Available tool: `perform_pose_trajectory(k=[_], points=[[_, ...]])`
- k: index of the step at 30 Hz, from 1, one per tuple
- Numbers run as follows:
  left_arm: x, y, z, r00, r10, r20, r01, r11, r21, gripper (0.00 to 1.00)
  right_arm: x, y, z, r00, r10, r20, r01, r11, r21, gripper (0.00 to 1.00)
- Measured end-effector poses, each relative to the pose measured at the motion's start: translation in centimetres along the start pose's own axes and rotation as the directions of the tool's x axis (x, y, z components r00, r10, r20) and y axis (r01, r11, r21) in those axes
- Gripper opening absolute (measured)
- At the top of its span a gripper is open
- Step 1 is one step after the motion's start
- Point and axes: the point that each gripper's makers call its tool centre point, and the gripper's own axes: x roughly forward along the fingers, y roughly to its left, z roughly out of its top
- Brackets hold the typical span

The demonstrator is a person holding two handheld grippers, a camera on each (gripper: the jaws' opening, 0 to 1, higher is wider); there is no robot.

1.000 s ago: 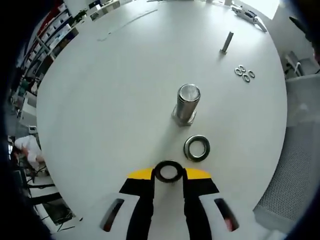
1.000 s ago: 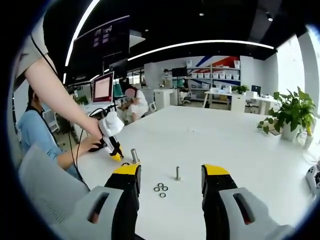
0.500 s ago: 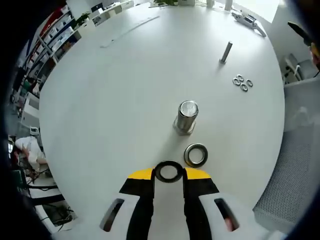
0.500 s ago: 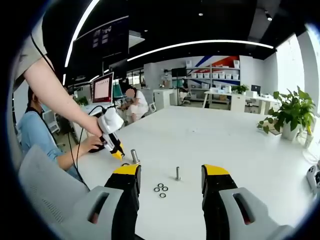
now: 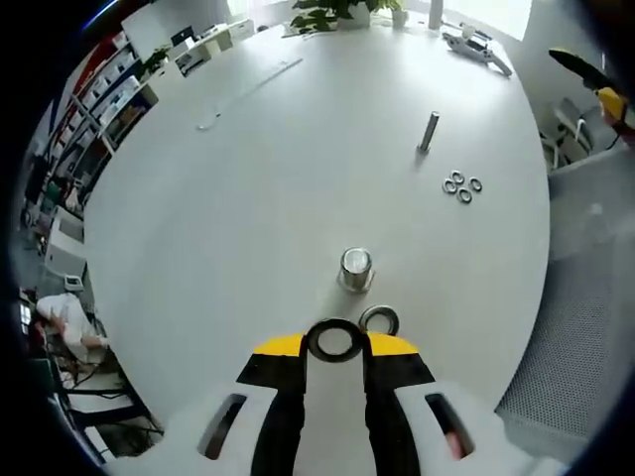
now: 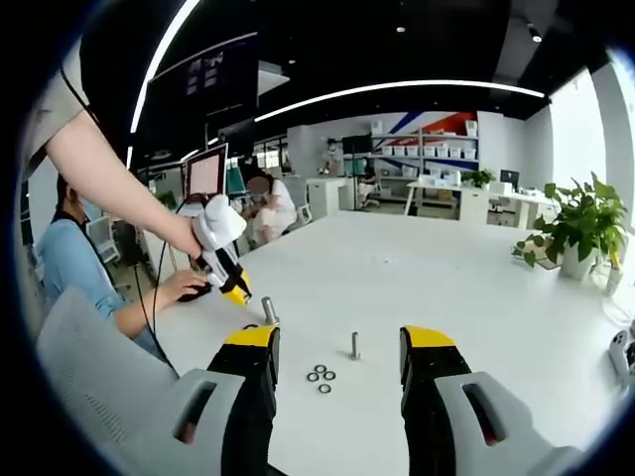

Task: Place the washer onto the threaded stud by aligning its center hole with the stud, sliding it down to the base, and recovering from edge contact or off-axis alignment until the washer reaches the visible bottom stop.

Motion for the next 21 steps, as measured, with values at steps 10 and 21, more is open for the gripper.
perform_pose_trajectory(k=[10,21], points=[[-1.1,-0.6,2.5,1.0,-0.006,0.03,0.005,0.999,0.037,0.2,-0.1,0.1,0.2,1.0,0.003,0.007,-0.003,1.0,0.003,0.51],[-1.1,-0.9,4.1,0.999,-0.01,0.033,0.008,0.998,0.062,0.2,-0.1,0.0,0.3,1.0,0.001,0.014,-0.001,1.0,0.008,0.51]])
